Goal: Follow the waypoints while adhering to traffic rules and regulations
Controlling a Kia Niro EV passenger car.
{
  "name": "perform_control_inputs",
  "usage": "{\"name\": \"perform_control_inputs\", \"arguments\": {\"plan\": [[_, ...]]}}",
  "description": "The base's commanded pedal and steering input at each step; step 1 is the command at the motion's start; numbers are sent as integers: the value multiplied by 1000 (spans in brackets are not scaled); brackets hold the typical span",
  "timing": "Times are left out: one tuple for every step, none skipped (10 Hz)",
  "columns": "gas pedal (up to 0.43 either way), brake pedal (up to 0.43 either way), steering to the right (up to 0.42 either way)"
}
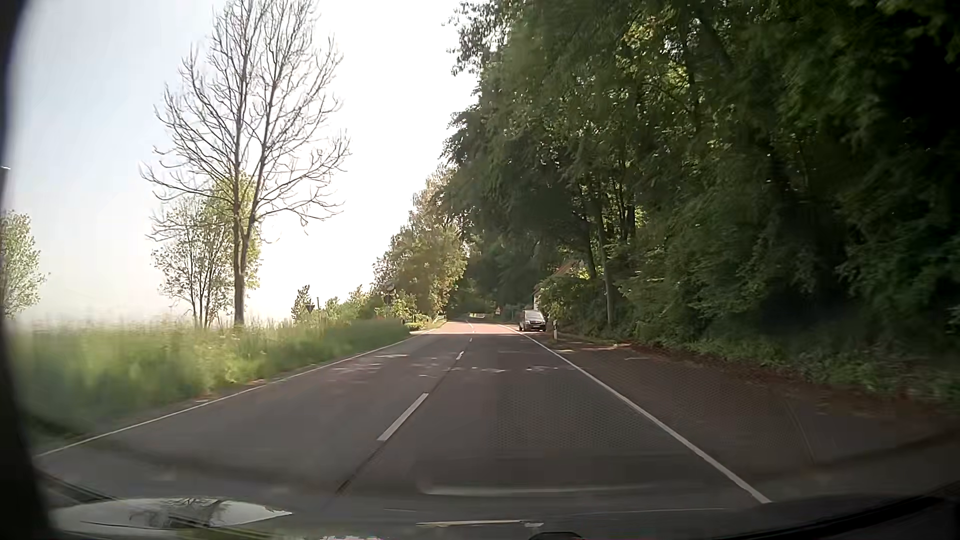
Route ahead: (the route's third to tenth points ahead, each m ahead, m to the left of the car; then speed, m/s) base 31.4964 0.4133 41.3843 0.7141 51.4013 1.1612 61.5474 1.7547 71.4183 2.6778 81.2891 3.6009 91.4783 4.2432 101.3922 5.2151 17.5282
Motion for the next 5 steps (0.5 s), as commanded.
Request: {"name": "perform_control_inputs", "arguments": {"plan": [[319, 0, -7], [319, 0, -8], [319, 0, -8], [319, 0, -8], [319, 0, -8]]}}
